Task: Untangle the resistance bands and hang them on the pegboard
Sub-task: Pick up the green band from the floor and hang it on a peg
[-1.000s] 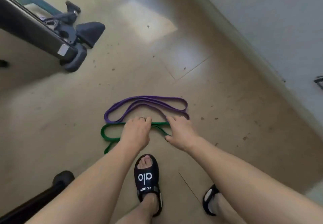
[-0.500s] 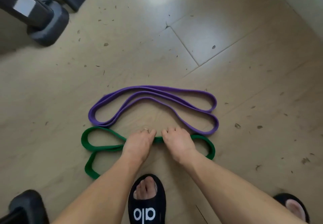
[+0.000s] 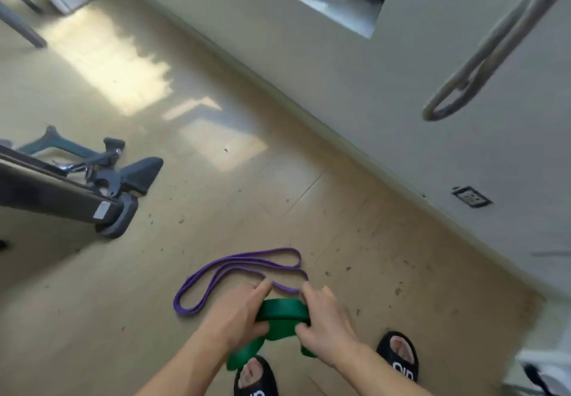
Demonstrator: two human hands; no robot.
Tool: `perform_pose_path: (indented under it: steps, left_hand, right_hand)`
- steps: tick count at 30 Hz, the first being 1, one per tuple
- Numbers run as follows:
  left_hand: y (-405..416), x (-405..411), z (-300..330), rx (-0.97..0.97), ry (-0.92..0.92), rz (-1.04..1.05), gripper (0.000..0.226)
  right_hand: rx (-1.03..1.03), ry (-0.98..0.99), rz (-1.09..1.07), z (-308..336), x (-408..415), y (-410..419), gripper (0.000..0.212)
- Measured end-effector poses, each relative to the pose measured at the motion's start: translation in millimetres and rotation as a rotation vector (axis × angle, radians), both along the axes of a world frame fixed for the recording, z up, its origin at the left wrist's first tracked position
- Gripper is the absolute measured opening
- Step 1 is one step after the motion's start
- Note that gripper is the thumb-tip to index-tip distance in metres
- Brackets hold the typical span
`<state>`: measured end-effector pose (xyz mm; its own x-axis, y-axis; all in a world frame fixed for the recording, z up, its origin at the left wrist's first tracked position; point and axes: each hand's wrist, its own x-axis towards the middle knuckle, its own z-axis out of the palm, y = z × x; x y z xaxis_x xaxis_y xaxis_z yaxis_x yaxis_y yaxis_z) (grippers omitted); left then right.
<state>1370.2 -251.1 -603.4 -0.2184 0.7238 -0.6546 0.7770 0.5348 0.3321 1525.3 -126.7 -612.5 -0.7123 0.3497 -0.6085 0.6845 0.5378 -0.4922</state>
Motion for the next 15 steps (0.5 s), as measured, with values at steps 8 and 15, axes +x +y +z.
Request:
perform_pose_path:
  steps: [8,15]
  left_hand:
    - [154.6,34.1,243.9,0.25,0.066,-0.195,0.032]
    - [274.5,73.5,426.1,0.486,0.101,-0.394,0.036]
  right_hand:
    - [0.13,0.196,-0.326,240.1,63.9,127.8,0.026]
    - [0.185,0.412,-0.593,417.7,121.6,214.5,0.018]
